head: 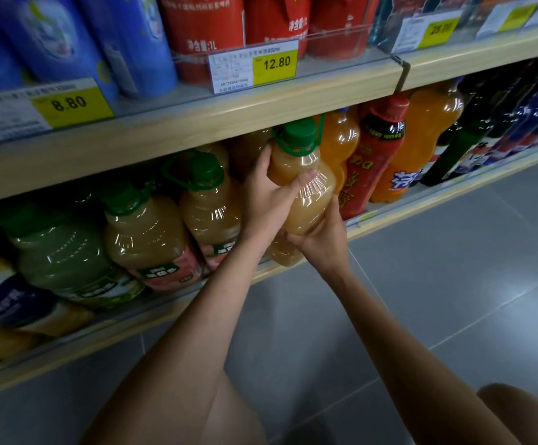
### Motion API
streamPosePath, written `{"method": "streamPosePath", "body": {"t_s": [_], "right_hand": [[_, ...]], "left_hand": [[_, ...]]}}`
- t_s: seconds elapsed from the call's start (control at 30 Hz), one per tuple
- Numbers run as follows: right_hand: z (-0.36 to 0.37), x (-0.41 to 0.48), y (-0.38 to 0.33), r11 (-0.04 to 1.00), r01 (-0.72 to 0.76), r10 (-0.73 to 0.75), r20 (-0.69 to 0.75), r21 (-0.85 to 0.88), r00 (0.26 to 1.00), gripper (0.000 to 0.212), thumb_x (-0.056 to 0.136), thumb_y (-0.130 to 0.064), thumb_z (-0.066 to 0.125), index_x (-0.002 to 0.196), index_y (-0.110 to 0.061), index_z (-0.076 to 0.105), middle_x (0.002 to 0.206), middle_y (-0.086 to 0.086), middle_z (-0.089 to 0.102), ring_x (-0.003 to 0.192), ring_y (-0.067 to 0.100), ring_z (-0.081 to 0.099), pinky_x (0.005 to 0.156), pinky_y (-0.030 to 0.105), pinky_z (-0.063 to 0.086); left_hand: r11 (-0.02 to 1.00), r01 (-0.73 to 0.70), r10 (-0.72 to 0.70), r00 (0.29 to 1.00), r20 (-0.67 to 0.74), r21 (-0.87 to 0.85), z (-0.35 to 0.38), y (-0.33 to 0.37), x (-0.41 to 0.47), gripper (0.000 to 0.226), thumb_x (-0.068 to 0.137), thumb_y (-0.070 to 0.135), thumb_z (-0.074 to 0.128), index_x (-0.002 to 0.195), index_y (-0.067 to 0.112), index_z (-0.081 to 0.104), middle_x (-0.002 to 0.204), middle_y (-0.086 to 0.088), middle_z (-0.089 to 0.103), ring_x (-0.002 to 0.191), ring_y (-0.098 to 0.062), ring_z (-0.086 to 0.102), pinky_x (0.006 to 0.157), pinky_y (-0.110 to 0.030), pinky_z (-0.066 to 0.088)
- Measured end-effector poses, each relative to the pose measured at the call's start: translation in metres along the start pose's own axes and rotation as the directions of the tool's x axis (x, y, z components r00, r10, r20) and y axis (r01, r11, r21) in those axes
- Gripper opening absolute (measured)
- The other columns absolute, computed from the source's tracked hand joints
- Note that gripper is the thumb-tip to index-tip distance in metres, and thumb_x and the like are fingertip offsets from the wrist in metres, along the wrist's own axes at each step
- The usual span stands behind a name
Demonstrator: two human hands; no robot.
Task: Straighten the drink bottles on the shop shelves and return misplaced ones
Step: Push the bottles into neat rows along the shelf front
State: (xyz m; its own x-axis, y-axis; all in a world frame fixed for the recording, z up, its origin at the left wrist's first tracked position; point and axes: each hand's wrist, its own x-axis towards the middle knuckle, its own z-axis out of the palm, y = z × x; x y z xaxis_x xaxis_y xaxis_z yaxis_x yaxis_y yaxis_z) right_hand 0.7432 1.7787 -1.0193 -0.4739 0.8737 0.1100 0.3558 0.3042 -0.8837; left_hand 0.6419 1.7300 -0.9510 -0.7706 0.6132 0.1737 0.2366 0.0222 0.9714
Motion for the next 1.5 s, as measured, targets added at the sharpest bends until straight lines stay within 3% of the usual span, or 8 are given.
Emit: {"method": "streamPosePath", "body": {"t_s": [0.07, 0.27, 0.47, 0.57, 0.73, 0.93, 1.1, 1.5], "right_hand": [[0.01, 0.003, 0.004, 0.997, 0.009, -0.008, -0.019, 0.076, 1.0, 0.095, 0.052, -0.021, 0.089, 0.13, -0.016, 0.035, 0.122, 0.004, 0.056, 0.109, 0.02, 0.056, 0.091, 0.043, 0.05], [0.036, 0.011, 0.014, 0.986, 0.013, -0.004, -0.054, 0.166, 0.999, 0.095, 0.055, -0.019, 0.09, 0.127, -0.025, 0.028, 0.122, 0.001, 0.05, 0.109, 0.015, 0.053, 0.09, 0.024, 0.047], [0.044, 0.013, 0.023, 0.984, 0.004, 0.008, -0.067, 0.176, 0.998, 0.102, 0.055, -0.019, 0.089, 0.136, -0.015, 0.026, 0.129, 0.007, 0.047, 0.117, 0.022, 0.05, 0.098, 0.042, 0.046], [0.044, 0.015, 0.023, 0.986, 0.0, 0.01, -0.057, 0.165, 0.998, 0.101, 0.056, -0.026, 0.089, 0.135, -0.015, 0.027, 0.128, 0.005, 0.047, 0.115, 0.019, 0.05, 0.095, 0.035, 0.048], [0.05, 0.013, 0.017, 0.977, -0.031, 0.049, -0.077, 0.21, 0.996, 0.095, 0.053, -0.036, 0.086, 0.129, -0.017, 0.032, 0.121, -0.001, 0.048, 0.108, 0.012, 0.051, 0.084, 0.014, 0.041], [0.075, 0.003, 0.017, 0.961, -0.146, 0.175, -0.103, 0.236, 0.979, 0.101, 0.052, -0.059, 0.068, 0.133, -0.012, 0.029, 0.127, 0.006, 0.046, 0.115, 0.022, 0.049, 0.088, 0.027, 0.044], [0.079, 0.004, 0.021, 0.976, -0.158, 0.175, -0.112, 0.147, 0.978, 0.104, 0.064, -0.046, 0.074, 0.14, -0.001, 0.019, 0.136, 0.016, 0.04, 0.124, 0.031, 0.043, 0.097, 0.04, 0.044], [0.07, 0.007, 0.031, 0.994, -0.105, 0.106, 0.015, -0.04, 0.994, 0.11, 0.074, -0.029, 0.078, 0.144, 0.01, 0.002, 0.145, 0.023, 0.024, 0.134, 0.034, 0.029, 0.103, 0.031, 0.034]], "left_hand": [[1.0, 0.004, -0.005, 0.999, 0.037, 0.024, -0.002, -0.001, 0.001, 0.077, 0.07, 0.032, 0.081, 0.134, 0.007, 0.047, 0.13, -0.007, 0.058, 0.12, -0.018, 0.054, 0.101, -0.033, 0.044], [0.994, -0.036, 0.029, 0.997, 0.078, 0.101, -0.004, -0.005, 0.002, 0.058, 0.073, 0.023, 0.08, 0.119, 0.002, 0.053, 0.117, -0.008, 0.061, 0.108, -0.019, 0.057, 0.091, -0.024, 0.044], [0.993, -0.002, -0.012, 0.994, 0.112, 0.119, 0.0, -0.009, 0.002, 0.064, 0.075, 0.023, 0.078, 0.129, 0.004, 0.048, 0.128, -0.009, 0.057, 0.118, -0.02, 0.052, 0.101, -0.035, 0.042], [0.991, 0.025, -0.04, 0.993, 0.113, 0.131, 0.002, -0.009, 0.005, 0.069, 0.077, 0.024, 0.076, 0.135, 0.005, 0.043, 0.134, -0.01, 0.051, 0.124, -0.021, 0.047, 0.105, -0.036, 0.039], [0.981, 0.087, -0.105, 0.989, 0.099, 0.172, 0.002, -0.011, 0.007, 0.078, 0.084, 0.026, 0.069, 0.147, 0.013, 0.025, 0.151, -0.007, 0.032, 0.138, -0.018, 0.03, 0.106, -0.02, 0.024], [0.957, 0.035, -0.069, 0.992, 0.107, 0.287, -0.002, -0.017, 0.002, 0.07, 0.088, 0.016, 0.063, 0.147, 0.009, 0.027, 0.151, -0.008, 0.032, 0.139, -0.02, 0.028, 0.114, -0.034, 0.025], [0.952, 0.049, -0.093, 0.987, 0.132, 0.303, -0.004, -0.024, -0.002, 0.078, 0.084, 0.019, 0.068, 0.148, 0.015, 0.023, 0.151, -0.005, 0.03, 0.138, -0.018, 0.031, 0.111, -0.031, 0.03], [0.865, -0.004, -0.09, 0.983, 0.162, 0.501, -0.008, -0.039, 0.001, 0.094, 0.081, 0.012, 0.07, 0.151, 0.023, 0.008, 0.157, -0.003, 0.02, 0.142, -0.02, 0.025, 0.114, -0.04, 0.028]]}}
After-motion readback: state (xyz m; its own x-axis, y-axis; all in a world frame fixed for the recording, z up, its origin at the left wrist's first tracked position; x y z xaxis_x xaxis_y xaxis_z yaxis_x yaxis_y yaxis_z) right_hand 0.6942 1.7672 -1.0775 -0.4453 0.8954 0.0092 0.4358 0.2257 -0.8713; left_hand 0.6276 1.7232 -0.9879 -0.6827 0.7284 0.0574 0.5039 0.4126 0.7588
